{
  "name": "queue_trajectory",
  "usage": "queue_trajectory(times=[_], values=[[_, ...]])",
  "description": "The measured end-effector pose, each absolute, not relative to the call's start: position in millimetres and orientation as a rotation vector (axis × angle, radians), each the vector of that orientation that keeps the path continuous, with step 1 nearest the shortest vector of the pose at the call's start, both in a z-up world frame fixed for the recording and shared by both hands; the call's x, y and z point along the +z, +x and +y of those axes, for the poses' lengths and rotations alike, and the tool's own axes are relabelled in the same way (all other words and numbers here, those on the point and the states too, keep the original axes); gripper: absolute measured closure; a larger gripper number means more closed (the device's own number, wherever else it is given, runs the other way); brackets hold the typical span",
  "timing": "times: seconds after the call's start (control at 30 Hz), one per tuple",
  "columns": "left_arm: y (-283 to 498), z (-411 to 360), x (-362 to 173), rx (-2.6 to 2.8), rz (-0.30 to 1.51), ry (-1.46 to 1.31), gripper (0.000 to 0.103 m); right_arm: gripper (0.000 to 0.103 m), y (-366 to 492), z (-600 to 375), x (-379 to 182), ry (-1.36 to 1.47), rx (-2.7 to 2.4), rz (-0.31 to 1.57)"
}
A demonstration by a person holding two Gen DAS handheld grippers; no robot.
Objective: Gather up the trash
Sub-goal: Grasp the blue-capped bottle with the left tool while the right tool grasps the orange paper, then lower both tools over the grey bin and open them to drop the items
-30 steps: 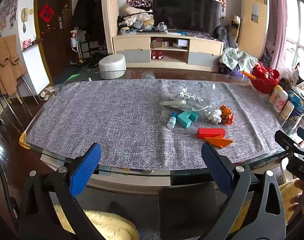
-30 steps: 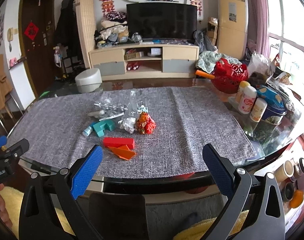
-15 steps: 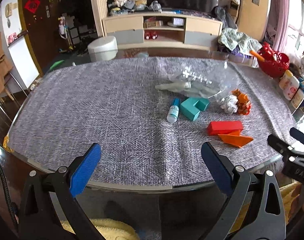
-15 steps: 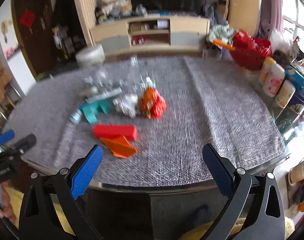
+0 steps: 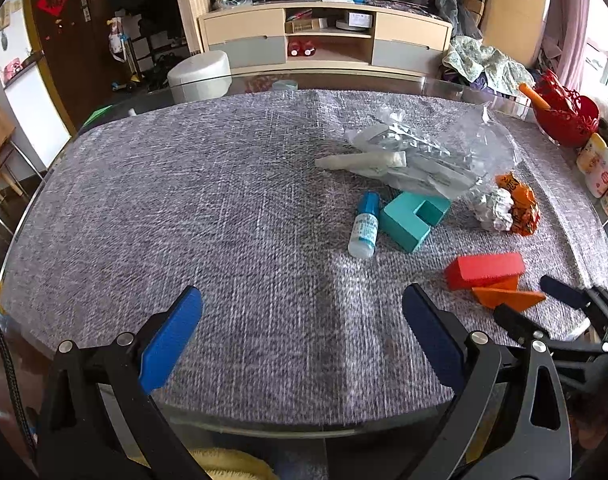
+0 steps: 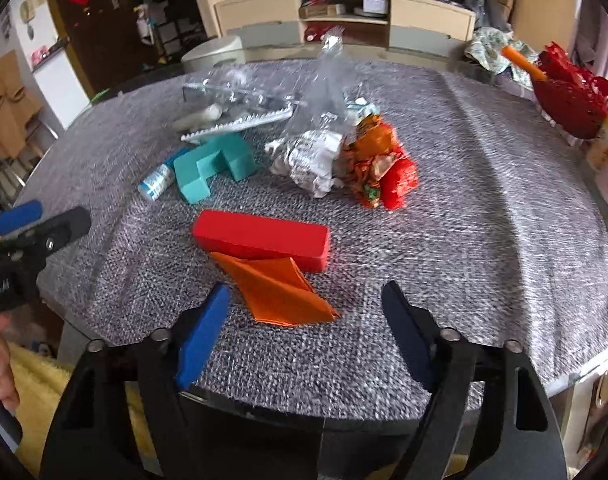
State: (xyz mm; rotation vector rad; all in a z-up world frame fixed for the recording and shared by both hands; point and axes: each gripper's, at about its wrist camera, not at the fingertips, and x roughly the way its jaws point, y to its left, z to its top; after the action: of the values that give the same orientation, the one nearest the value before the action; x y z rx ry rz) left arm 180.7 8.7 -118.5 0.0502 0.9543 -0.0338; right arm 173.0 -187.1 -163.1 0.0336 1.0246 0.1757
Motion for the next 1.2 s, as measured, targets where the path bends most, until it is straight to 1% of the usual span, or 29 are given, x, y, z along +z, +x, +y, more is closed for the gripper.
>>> queue_trajectory(times=[0.07,0.13,0.2,0.37,0.43,0.5,0.57,0.6,0.73,0.8,0.83,0.87,0.9,0.93,1.03,1.2], values=[[188,7,-122,-0.040,0.963,0.047,0.010,0.038,173,-188,-163,0.019,0.172,1.007],[195,4,-127,-0.050,0.978,0.047,0.014,0.052,176,-192,-162,0.036,0.172,0.998],[202,2,-131,-0.067,0.989,0.048,0.018,0.055,179,-197,-161,0.060,0.178,0.995],[220,-7,-141,-0.095,0.997,0.061,0.028,0.059,185,-202,-162,0.076,0.186,0.986],[226,-9,-144,-0.103,0.994,0.064,0.035,0.060,189,-202,-162,0.080,0.190,0.985],[232,-11,-146,-0.119,0.991,0.063,0.046,0.061,192,-202,-162,0.086,0.189,0.984],[236,-14,-148,-0.136,0.989,0.062,0.050,0.061,199,-200,-162,0.093,0.187,0.988],[238,-17,-149,-0.151,0.988,0.065,0.054,0.061,200,-201,-163,0.098,0.187,0.988],[242,-25,-157,-0.178,1.001,0.075,0.060,0.061,203,-201,-164,0.102,0.187,0.985],[241,-28,-159,-0.165,0.996,0.096,0.065,0.062,201,-201,-164,0.099,0.187,0.983],[240,-29,-158,-0.162,0.994,0.102,0.068,0.064,200,-201,-164,0.096,0.186,0.982],[239,-29,-158,-0.159,0.993,0.103,0.074,0.065,198,-201,-164,0.095,0.185,0.983],[238,-29,-158,-0.152,0.992,0.106,0.081,0.072,196,-202,-164,0.098,0.187,0.985],[237,-28,-158,-0.153,0.991,0.100,0.081,0.078,194,-203,-163,0.103,0.195,0.988],[231,-25,-156,-0.153,0.989,0.090,0.083,0.088,187,-202,-163,0.092,0.198,0.996],[206,-25,-148,-0.156,0.990,0.090,0.085,0.093,167,-207,-162,0.104,0.201,0.992]])
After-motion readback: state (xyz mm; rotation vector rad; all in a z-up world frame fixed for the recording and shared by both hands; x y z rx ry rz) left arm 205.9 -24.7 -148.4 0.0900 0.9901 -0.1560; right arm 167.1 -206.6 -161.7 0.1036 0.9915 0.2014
